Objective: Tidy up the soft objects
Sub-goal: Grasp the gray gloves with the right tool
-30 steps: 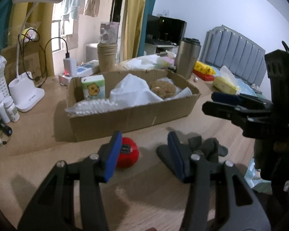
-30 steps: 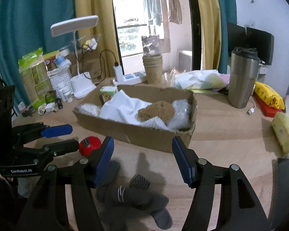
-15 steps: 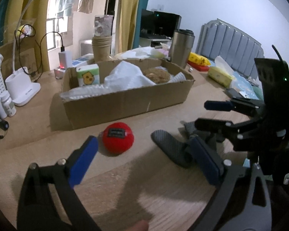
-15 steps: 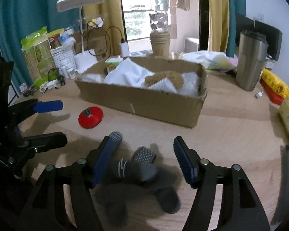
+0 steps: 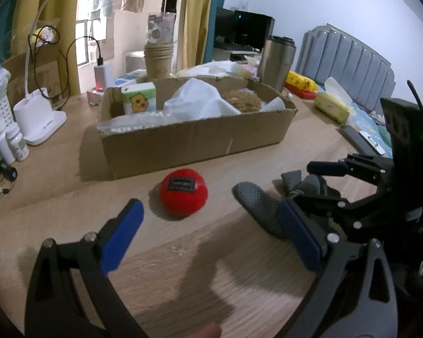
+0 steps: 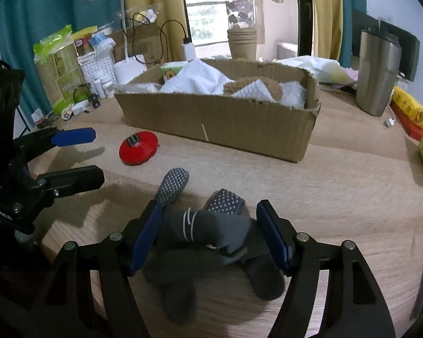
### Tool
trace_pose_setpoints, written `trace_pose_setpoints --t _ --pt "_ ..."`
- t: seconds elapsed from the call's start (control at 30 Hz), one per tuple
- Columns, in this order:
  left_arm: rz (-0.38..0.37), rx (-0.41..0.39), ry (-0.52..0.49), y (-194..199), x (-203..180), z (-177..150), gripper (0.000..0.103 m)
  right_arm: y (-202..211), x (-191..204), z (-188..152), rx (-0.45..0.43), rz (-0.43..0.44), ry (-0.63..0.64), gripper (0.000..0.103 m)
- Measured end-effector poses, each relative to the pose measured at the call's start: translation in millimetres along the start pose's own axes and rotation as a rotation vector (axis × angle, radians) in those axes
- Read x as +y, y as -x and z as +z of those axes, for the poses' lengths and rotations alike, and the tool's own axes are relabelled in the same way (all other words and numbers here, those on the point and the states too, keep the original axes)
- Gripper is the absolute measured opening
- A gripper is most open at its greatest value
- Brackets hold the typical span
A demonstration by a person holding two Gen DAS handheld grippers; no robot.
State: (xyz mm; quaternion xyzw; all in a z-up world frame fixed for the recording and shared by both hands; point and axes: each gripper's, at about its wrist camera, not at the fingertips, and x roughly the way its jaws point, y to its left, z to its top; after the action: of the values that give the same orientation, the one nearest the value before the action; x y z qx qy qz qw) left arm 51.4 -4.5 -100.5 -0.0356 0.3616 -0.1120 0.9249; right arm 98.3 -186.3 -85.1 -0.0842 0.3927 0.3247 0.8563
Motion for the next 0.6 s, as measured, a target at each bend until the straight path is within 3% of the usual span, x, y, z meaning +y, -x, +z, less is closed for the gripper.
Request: trace_pose_setpoints --t 0.4,0.6 --pt "0.044 0.017 0.016 -8 5 3 0.098 -4 -7 -7 -0.008 0.022 -0.028 0.071" --pt "0.053 0.029 0.059 -19 11 11 0.098 -4 -10 -8 -0.015 0.009 -0.038 0.063"
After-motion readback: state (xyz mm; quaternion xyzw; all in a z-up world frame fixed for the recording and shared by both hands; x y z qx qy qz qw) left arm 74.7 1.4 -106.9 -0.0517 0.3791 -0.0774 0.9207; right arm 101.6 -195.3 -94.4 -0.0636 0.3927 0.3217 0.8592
